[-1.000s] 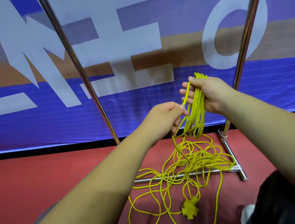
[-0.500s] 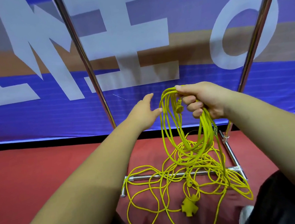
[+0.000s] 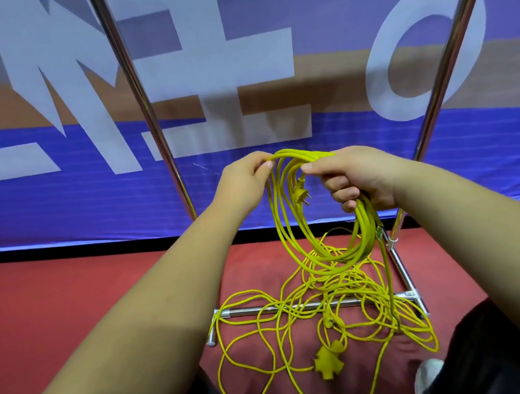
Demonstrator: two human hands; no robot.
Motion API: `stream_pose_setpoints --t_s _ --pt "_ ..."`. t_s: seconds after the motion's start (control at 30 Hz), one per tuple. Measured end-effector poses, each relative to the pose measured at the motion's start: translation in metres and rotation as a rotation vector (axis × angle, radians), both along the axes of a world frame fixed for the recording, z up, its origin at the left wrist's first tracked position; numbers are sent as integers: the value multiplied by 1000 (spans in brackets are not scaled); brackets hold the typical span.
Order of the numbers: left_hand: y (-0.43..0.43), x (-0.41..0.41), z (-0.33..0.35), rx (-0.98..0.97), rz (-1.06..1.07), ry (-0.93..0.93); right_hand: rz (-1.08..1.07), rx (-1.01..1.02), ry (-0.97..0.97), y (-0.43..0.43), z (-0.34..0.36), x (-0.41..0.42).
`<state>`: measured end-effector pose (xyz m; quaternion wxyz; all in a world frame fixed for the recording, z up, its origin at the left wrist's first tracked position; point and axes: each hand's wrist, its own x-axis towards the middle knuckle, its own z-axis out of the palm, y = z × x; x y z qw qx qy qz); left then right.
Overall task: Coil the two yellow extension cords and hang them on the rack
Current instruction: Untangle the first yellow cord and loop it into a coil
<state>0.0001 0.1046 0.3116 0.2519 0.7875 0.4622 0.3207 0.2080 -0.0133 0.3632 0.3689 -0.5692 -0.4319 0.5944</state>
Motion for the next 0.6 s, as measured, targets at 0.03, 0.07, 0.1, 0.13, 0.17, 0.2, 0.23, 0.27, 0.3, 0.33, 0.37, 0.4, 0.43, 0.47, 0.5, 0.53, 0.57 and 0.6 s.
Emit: stream_pose_setpoints --t_s 0.03,0.07,0.1,0.13,0.17,0.2,0.23,0.27,0.3,0.33,0.37,0.4,0.43,0.47,0.5,0.53,0.57,0.6 --pt "1 2 0 -18 18 -68 -8 1 -11 1 -1 1" --pt "3 3 1 -39 37 -135 -12 -1 -23 1 -2 2" --pt "4 5 3 -54 50 -184 -13 -2 -36 2 -2 2" --pt "5 6 4 -61 56 -209 -10 -1 -47 2 -3 2" --pt "5 7 6 -49 56 -210 -5 4 -55 1 -4 2" --pt "4 8 7 -23 56 -196 -2 12 -56 1 -4 2" --pt "3 9 8 4 56 -178 -1 22 -52 1 -5 2" --pt "2 11 9 29 57 -156 -2 30 -45 1 -5 1" --pt "0 13 9 51 62 -127 -3 37 -40 0 -6 1" --pt "-2 16 9 65 67 -102 -3 43 -37 0 -6 2" --pt "-4 18 8 64 71 -96 -2 48 -39 0 -7 2" --pt "-5 19 6 44 69 -109 -1 53 -41 1 -7 3" --pt "-6 20 5 25 63 -121 -4 60 -41 1 -7 3" --pt "-6 20 4 11 51 -117 -8 65 -36 1 -7 4" --pt "-7 20 4 10 35 -87 -11 71 -27 1 -7 4" --pt "-8 21 4 13 18 -39 -15 77 -19 1 -7 5" --pt "-9 22 5 11 3 -7 -20 85 -16 1 -7 5" --pt "-10 23 5 -2 -2 2 -28 93 -18 1 -7 5"
